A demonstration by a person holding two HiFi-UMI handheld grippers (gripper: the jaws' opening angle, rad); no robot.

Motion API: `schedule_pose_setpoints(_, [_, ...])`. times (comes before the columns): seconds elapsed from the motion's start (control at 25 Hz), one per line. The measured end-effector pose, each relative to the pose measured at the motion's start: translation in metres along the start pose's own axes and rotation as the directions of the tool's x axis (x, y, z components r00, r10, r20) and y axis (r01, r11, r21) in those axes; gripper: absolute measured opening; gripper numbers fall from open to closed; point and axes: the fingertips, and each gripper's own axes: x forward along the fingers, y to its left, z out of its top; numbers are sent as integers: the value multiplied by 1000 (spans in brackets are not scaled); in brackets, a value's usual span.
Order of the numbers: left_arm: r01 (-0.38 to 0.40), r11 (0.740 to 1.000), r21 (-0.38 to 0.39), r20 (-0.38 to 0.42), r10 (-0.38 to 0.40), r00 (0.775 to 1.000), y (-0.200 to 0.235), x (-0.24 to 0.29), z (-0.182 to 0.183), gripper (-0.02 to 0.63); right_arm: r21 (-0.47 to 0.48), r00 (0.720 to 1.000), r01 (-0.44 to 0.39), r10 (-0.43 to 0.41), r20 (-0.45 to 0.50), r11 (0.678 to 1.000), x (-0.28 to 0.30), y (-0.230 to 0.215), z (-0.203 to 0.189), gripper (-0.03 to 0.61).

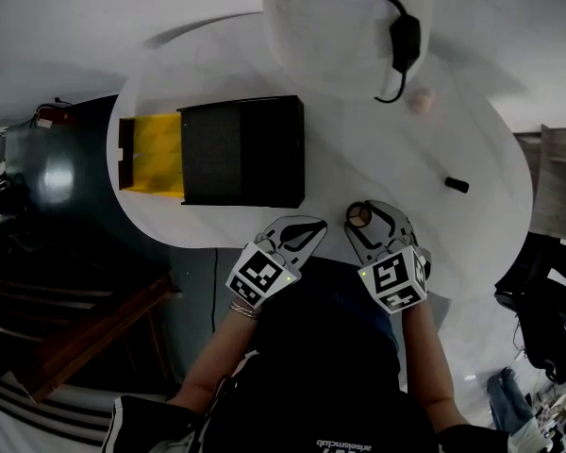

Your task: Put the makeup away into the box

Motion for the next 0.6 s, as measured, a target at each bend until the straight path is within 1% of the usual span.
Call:
schedule_pose_setpoints(0.24, [-2,999,48,14,2,1000,-8,-6,7,17,-40,1000,23,-22,20,999,-11,4,11,230])
schedule_pose_setpoints(0.6, [-49,997,67,65,44,997,-17,-22,18,17,-109,998,14,-7,59,994,-25,17,24,230])
